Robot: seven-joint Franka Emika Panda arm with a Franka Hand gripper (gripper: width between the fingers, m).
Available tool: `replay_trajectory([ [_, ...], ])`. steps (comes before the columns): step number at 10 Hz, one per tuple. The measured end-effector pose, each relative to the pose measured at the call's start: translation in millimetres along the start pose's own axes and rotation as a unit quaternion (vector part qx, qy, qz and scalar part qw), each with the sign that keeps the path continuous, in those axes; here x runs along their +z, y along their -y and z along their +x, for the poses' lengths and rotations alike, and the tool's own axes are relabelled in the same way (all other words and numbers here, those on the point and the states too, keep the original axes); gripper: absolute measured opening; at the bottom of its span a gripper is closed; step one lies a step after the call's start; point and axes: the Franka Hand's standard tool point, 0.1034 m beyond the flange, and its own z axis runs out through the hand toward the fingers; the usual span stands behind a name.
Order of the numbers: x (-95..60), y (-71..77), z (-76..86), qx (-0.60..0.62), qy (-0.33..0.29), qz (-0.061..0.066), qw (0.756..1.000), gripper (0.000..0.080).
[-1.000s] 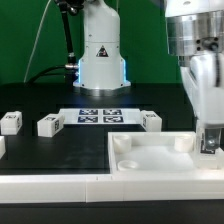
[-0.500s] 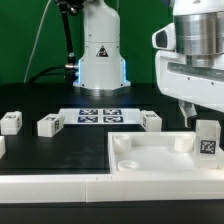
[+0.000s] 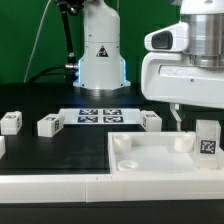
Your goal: Assemble one leg
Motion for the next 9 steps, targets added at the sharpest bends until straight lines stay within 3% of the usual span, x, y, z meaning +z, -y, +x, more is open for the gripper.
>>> replay_trajectory([
  [4,-1.0,-8.2,7.3,-0.185,-0.002,-0.002,0.983,0.0648],
  [7,-1.0,-8.7,7.6,-0.213,-0.002,-0.003,0.977,0.0637],
  [9,-1.1,-8.5,7.5,-0.189,-0.002,-0.003,0.982,0.0285],
])
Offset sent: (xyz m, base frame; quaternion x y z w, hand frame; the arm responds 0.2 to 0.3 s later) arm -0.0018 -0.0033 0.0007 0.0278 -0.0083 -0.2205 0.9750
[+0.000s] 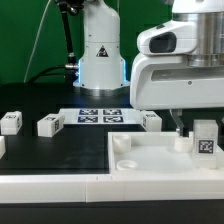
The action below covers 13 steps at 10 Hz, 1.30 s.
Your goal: Assemble one leg
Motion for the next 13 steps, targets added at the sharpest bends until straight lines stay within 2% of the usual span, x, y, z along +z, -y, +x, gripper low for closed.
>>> replay_trajectory([
  [2,0.1,0.9,-0.3,0.074,0.001,0.002,0.997,0.0290],
  [4,0.6,1.8,0.1,0.178,-0.002,0.005,0.984,0.0290],
  [8,0.4,3.2,-0.1,0.378,-0.005,0.023,0.926,0.0291],
  [11,0.4,3.7,-0.1,0.511,-0.001,0.025,0.859,0.0291],
  [12,0.4,3.6,-0.1,0.560,0.002,0.027,0.828,0.0291],
  [13,0.7,4.3,-1.0,0.624,-0.001,0.032,0.781,0.0291],
])
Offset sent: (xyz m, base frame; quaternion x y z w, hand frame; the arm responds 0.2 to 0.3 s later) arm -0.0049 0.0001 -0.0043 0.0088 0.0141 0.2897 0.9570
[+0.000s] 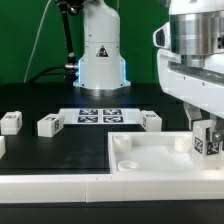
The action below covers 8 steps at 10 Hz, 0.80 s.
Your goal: Assemble one leg
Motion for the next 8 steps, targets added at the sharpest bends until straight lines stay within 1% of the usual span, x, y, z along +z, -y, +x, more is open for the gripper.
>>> replay_trajectory([
  [1,0.2,-1.3,-1.2,0.068,-0.004,0.010,0.998,0.0291],
  [2,0.3,-2.0,-2.2,0.095,-0.007,0.013,0.995,0.0291],
  [3,0.1,-2.3,-2.5,0.155,-0.009,0.019,0.988,0.0291],
  [5,-0.3,-2.0,-1.4,0.210,-0.008,0.022,0.978,0.0291],
  [8,-0.5,-2.1,-1.0,0.205,-0.008,0.022,0.979,0.0292],
])
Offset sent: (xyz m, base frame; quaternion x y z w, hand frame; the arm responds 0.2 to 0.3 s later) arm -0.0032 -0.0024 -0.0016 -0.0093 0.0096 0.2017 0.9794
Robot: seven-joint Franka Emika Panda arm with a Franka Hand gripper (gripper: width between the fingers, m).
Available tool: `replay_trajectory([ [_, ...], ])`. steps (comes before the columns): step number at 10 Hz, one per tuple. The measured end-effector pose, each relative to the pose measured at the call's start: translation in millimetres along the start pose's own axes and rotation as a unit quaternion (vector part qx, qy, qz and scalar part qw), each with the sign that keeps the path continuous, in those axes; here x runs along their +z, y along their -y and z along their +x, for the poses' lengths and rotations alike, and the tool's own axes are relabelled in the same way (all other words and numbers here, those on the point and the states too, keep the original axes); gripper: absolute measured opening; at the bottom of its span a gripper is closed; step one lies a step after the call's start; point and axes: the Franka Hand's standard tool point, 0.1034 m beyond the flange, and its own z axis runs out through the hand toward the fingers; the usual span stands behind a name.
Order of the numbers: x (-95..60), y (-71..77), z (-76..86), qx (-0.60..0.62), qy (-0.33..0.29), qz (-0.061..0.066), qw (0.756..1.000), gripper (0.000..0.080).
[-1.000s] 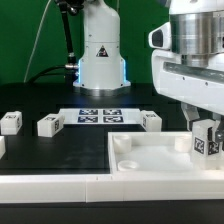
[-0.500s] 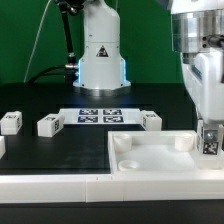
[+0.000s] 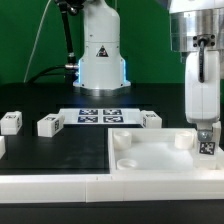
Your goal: Assemble one leg
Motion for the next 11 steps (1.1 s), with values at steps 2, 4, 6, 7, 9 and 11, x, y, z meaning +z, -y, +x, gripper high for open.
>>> replay_trajectory([
  [2,0.7,-0.6,-0.4,-0.007,0.000,0.000,1.000,0.0440],
  [4,1.3,-0.3,0.6,-0.034,0.000,-0.001,0.999,0.0633],
  [6,2.2,-1.2,-0.1,-0.095,-0.001,-0.001,0.996,0.0647],
  [7,1.7,0.1,0.8,-0.157,-0.001,-0.001,0.988,0.0647],
  [9,1.1,1.8,3.3,-0.268,-0.001,-0.001,0.963,0.0649],
  [11,1.3,1.5,2.7,-0.297,-0.001,-0.001,0.955,0.0649],
])
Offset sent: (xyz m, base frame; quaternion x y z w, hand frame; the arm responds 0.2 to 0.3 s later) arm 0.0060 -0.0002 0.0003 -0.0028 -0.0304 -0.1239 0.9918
